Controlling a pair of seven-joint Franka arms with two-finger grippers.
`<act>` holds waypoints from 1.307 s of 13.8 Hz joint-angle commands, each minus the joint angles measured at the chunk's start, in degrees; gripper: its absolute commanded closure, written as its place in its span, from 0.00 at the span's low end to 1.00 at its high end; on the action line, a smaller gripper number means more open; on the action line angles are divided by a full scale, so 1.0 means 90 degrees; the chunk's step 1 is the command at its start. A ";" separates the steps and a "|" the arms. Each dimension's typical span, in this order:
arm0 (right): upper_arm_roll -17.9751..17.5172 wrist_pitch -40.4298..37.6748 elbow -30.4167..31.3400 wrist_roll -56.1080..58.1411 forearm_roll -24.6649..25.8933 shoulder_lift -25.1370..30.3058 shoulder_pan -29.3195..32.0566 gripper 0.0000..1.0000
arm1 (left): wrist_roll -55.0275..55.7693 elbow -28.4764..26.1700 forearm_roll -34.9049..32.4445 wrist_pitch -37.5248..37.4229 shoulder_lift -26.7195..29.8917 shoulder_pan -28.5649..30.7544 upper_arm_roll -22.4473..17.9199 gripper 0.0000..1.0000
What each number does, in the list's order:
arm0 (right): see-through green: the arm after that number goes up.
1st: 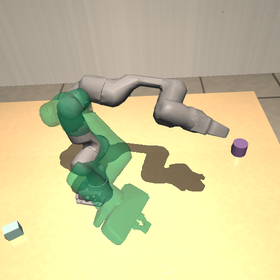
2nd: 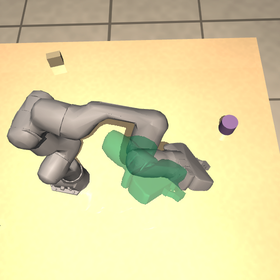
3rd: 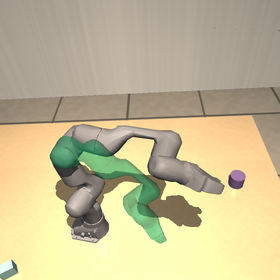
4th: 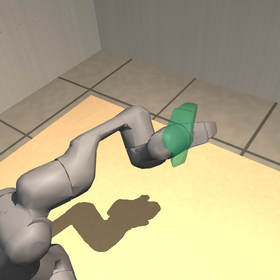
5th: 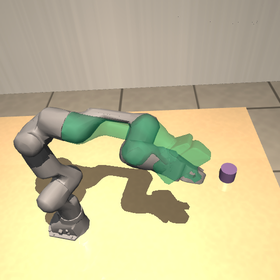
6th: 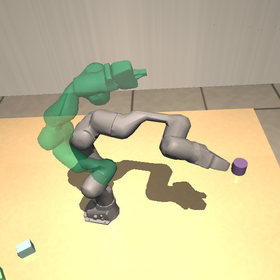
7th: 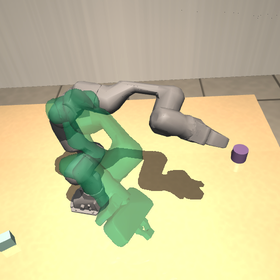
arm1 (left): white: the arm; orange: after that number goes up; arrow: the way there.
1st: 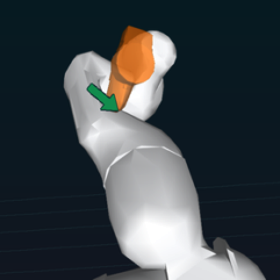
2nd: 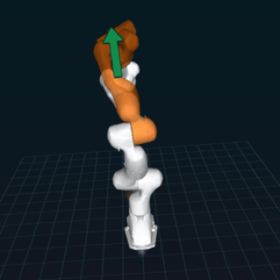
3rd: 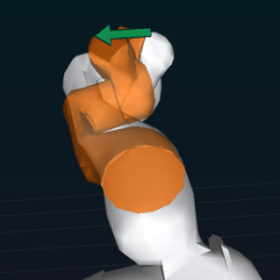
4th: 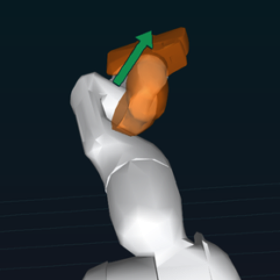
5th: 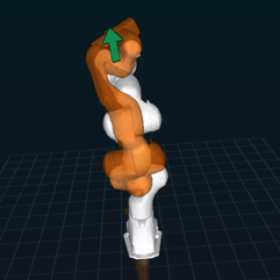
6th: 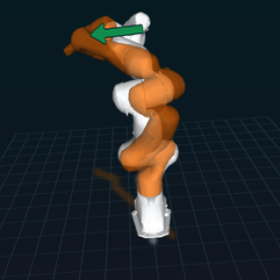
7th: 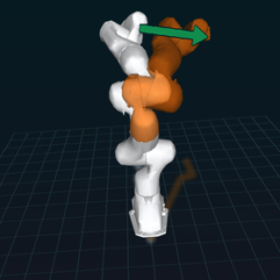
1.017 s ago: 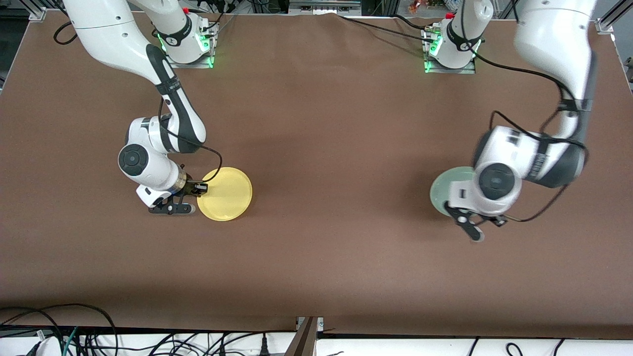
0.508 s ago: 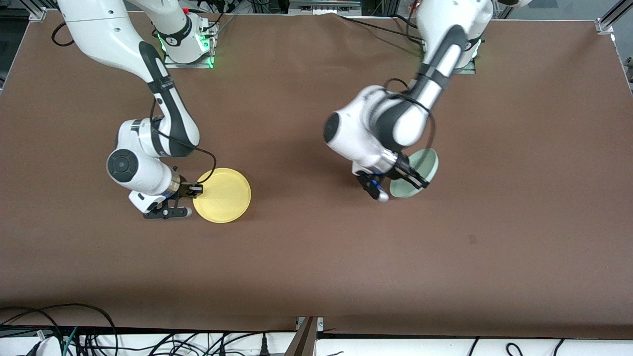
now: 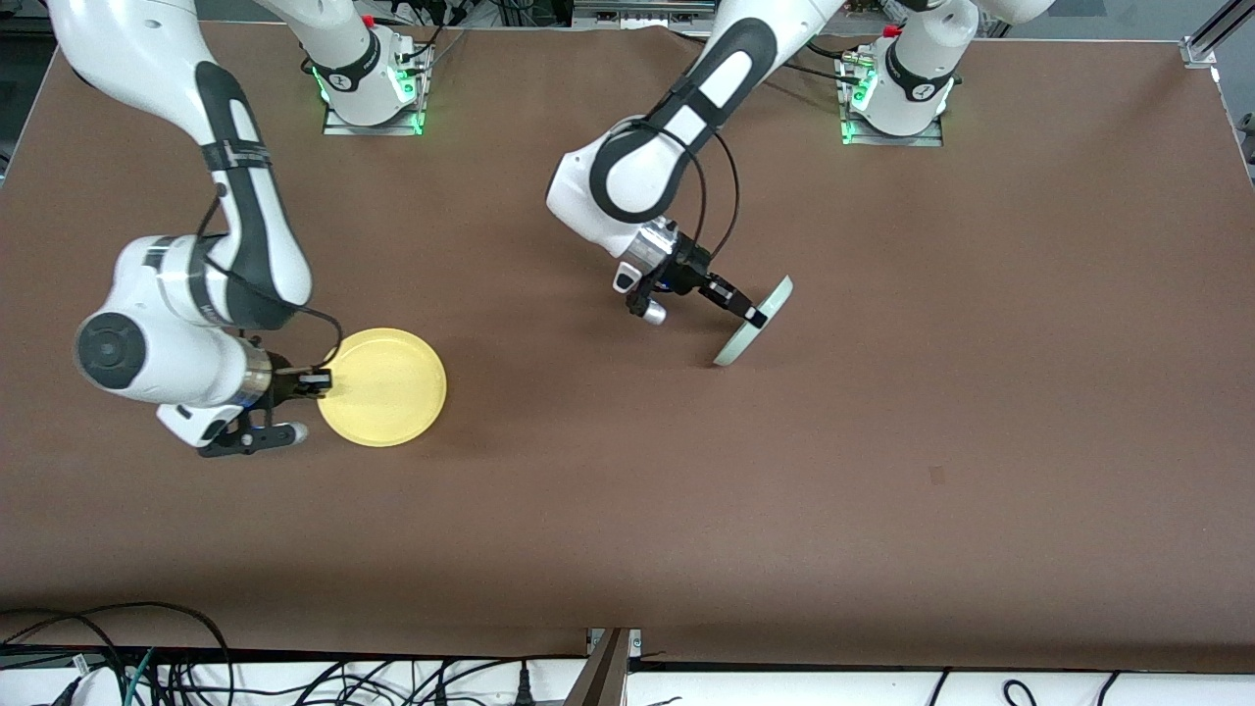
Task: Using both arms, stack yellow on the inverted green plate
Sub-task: 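Flip the green plate over with the left gripper toward the table center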
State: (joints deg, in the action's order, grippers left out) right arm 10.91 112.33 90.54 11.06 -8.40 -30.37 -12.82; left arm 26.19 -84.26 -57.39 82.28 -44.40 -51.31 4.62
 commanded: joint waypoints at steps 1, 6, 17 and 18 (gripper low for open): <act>-0.0050 -0.0527 -0.0431 0.0479 -0.0102 -0.0034 0.0261 1.00 | 0.0418 0.0415 -0.0088 -0.0011 -0.0437 -0.0303 -0.0064 1.00; -0.0050 -0.0743 -0.0558 0.0802 -0.0112 -0.0024 0.0438 1.00 | 0.0537 0.0944 -0.0020 0.0572 -0.0741 -0.0578 0.0004 0.98; -0.0059 -0.0763 -0.0519 0.0792 -0.0112 -0.0024 0.0438 1.00 | 0.0947 0.1598 0.2030 0.2439 -0.0702 -0.0091 -0.0005 0.00; -0.0059 -0.0792 -0.0519 0.0792 -0.0112 -0.0024 0.0438 1.00 | 0.0947 0.1705 0.2041 0.2566 -0.0683 -0.0022 0.0014 0.00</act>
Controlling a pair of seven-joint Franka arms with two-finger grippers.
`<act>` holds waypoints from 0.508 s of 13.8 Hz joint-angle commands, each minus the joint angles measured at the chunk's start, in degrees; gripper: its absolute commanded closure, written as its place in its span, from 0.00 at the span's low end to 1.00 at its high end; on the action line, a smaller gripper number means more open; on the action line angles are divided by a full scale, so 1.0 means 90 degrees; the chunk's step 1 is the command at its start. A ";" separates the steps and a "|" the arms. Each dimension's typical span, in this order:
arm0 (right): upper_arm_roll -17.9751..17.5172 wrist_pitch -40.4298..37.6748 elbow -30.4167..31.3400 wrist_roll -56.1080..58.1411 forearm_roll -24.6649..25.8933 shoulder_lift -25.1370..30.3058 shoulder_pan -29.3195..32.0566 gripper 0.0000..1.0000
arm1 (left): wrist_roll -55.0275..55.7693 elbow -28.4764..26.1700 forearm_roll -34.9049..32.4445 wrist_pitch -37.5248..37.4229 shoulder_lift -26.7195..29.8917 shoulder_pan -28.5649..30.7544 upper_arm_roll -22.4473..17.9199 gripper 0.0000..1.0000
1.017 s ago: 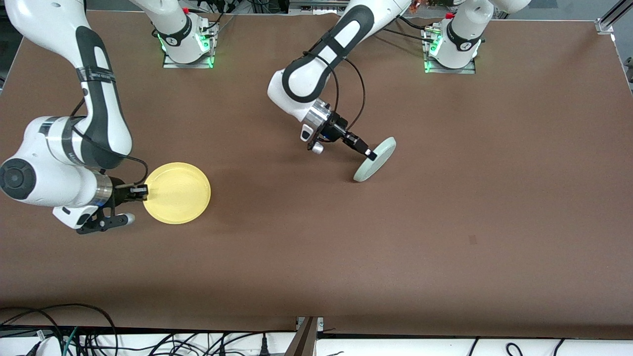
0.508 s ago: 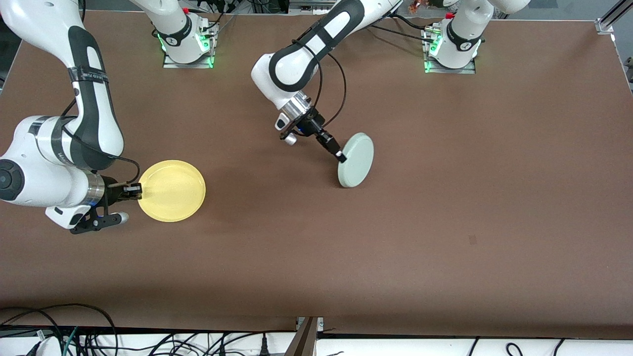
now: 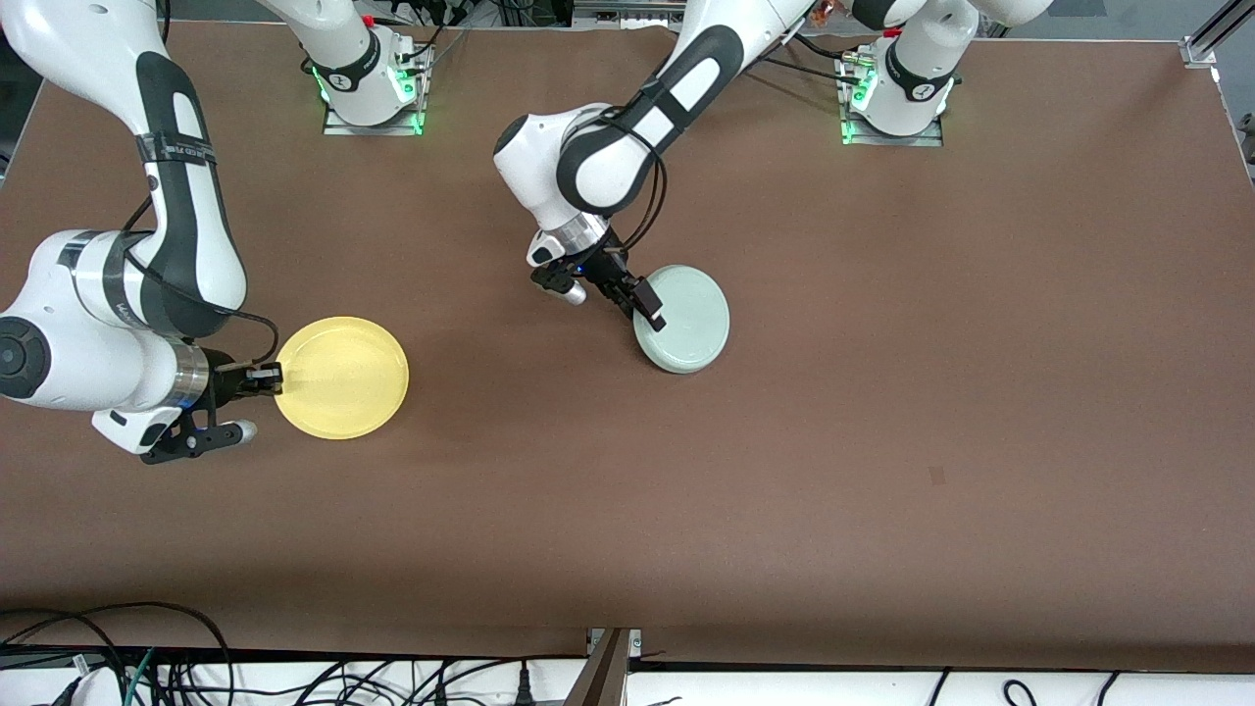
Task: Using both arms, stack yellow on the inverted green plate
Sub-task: 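Lower the inverted green plate onto the table, open and withdraw the left gripper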
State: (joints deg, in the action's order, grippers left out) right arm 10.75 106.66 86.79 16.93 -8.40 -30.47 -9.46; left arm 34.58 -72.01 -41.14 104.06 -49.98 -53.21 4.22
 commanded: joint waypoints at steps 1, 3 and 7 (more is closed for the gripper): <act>-0.0042 -0.0161 -0.0102 0.0130 -0.0112 -0.0013 0.0064 1.00 | 0.0015 0.0432 0.0332 0.0302 -0.0033 0.0258 0.0058 0.00; -0.0052 -0.0161 -0.0093 0.0130 -0.0131 -0.0013 0.0064 1.00 | -0.0024 0.0676 0.0712 0.0585 -0.0004 0.0521 0.0068 0.00; -0.0081 -0.0161 -0.0073 0.0053 -0.0161 -0.0013 0.0055 1.00 | -0.0072 0.0785 0.2330 0.0597 0.0483 0.1320 0.0068 0.00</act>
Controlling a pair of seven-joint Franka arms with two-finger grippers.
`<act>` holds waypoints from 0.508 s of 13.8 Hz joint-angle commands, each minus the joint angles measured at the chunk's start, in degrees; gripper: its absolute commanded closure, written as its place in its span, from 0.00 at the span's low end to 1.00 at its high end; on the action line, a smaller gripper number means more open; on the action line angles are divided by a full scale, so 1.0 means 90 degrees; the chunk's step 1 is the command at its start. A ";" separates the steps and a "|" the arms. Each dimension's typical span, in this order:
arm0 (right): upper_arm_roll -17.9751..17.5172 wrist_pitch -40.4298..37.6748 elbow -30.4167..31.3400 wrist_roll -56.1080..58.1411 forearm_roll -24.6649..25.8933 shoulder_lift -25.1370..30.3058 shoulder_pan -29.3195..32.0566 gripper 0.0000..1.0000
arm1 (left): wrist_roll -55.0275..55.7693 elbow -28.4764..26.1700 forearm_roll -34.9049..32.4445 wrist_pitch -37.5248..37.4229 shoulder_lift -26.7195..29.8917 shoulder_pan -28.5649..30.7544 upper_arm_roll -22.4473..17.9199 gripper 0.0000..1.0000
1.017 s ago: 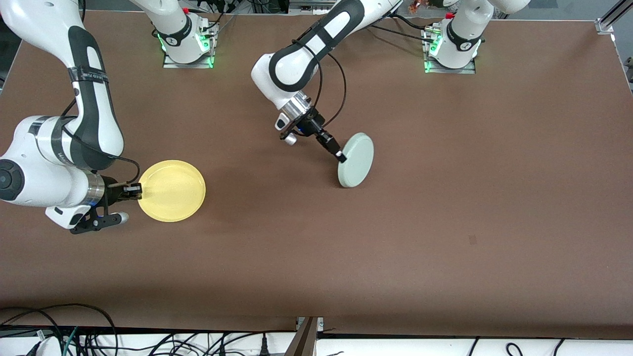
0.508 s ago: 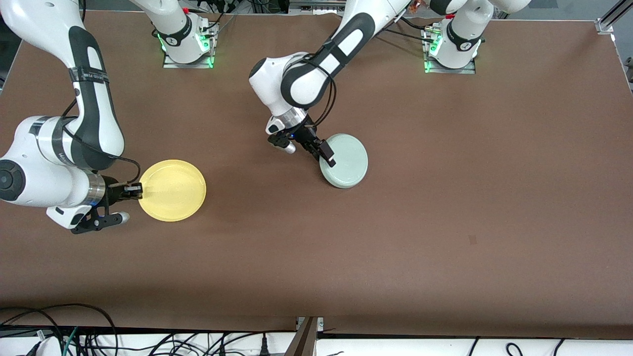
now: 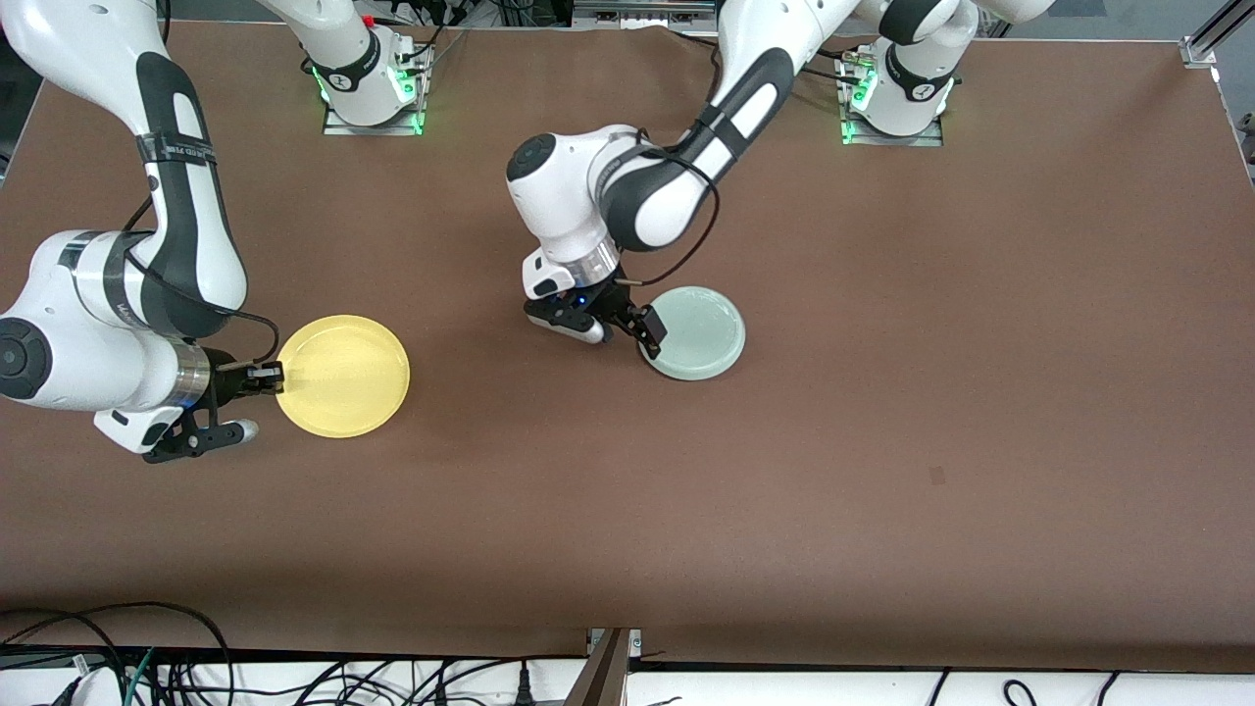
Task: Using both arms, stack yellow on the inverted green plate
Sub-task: 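Lower the inverted green plate onto the table, open and withdraw the left gripper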
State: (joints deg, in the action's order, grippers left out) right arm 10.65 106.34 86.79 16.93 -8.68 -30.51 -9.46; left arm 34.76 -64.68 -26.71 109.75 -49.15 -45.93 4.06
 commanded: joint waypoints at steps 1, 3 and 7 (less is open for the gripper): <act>-0.0080 -0.0126 -0.0073 0.0033 -0.0129 -0.0008 0.0035 1.00 | -0.0073 -0.0117 0.1350 -0.0113 0.0634 0.0794 0.0077 0.00; -0.0080 -0.0126 -0.0073 0.0023 -0.0304 -0.0028 0.0015 1.00 | -0.0102 -0.0177 0.1998 -0.0803 0.0899 0.1515 0.0086 0.00; -0.0090 -0.0126 -0.0064 -0.0376 -0.0315 -0.0028 -0.0111 1.00 | -0.1407 -0.0186 0.2332 -0.1918 0.1514 0.2824 0.0086 0.00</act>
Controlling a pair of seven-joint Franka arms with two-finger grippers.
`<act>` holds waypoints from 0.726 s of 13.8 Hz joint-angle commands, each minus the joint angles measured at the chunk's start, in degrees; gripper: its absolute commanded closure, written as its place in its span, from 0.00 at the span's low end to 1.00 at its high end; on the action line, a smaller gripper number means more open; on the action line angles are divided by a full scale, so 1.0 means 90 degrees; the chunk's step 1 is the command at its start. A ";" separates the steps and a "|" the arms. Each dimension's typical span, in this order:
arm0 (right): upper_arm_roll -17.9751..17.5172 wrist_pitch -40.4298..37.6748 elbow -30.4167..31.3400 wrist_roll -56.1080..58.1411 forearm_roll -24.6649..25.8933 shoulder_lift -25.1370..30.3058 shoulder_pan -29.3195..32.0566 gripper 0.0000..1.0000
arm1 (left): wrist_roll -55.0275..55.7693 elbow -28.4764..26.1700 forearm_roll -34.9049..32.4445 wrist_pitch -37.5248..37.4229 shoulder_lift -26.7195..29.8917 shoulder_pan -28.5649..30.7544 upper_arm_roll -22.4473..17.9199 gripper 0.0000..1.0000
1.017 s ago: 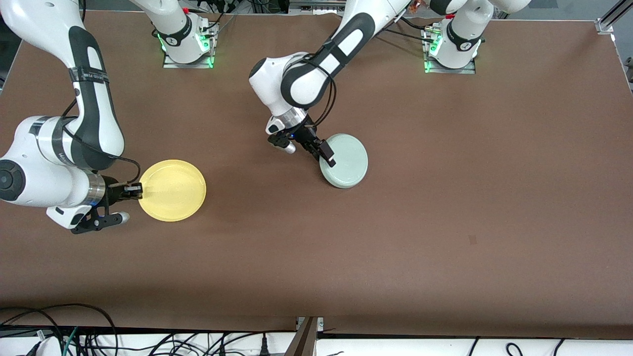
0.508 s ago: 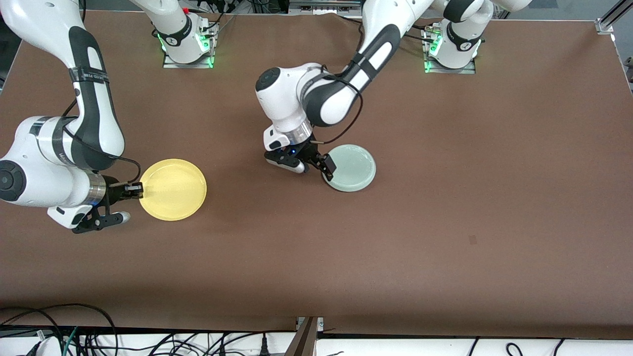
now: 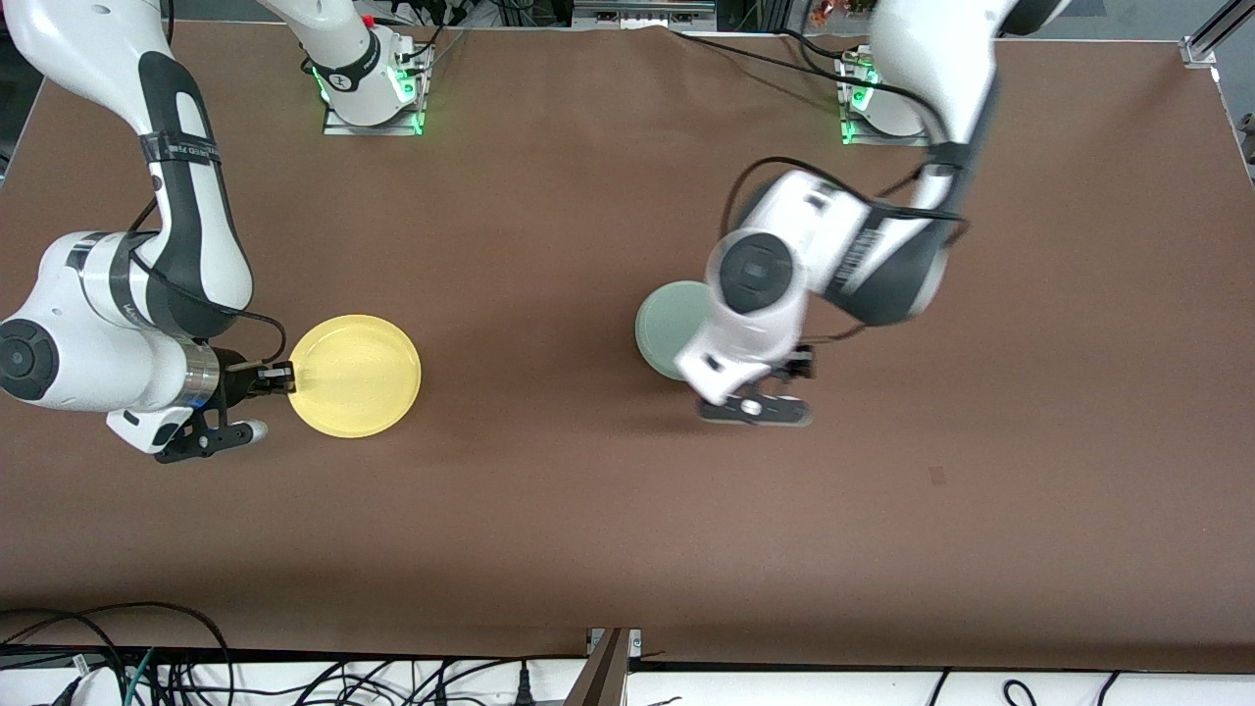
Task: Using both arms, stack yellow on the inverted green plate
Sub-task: 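Lower the inverted green plate onto the table, open and withdraw the left gripper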
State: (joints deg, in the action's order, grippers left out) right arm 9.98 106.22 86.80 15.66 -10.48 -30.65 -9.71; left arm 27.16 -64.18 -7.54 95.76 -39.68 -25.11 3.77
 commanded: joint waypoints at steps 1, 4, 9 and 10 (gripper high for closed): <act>-0.0015 -0.0103 -0.0064 -0.0439 -0.0115 -0.0013 -0.0160 1.00 | -0.0867 -0.0290 0.0203 -0.0647 0.0647 0.0824 0.0118 0.00; -0.0025 -0.0006 -0.0006 -0.1317 -0.0202 -0.0023 -0.0599 1.00 | -0.1463 -0.0466 0.0203 -0.1253 0.1320 0.1577 0.0118 0.00; -0.0025 0.0618 0.0404 -0.3990 -0.0447 0.0026 -0.2013 1.00 | -0.3368 -0.0623 0.0573 -0.2298 0.2581 0.2477 0.0070 0.00; -0.0045 0.0784 0.0434 -0.4682 -0.0447 0.0045 -0.2345 1.00 | -0.3428 -0.0845 0.0642 -0.2300 0.2843 0.2623 0.0011 0.00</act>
State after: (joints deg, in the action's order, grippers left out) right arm 8.99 110.31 88.54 -17.34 -13.68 -31.18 -25.54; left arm -0.56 -65.74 -4.03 74.98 -19.92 -3.74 3.97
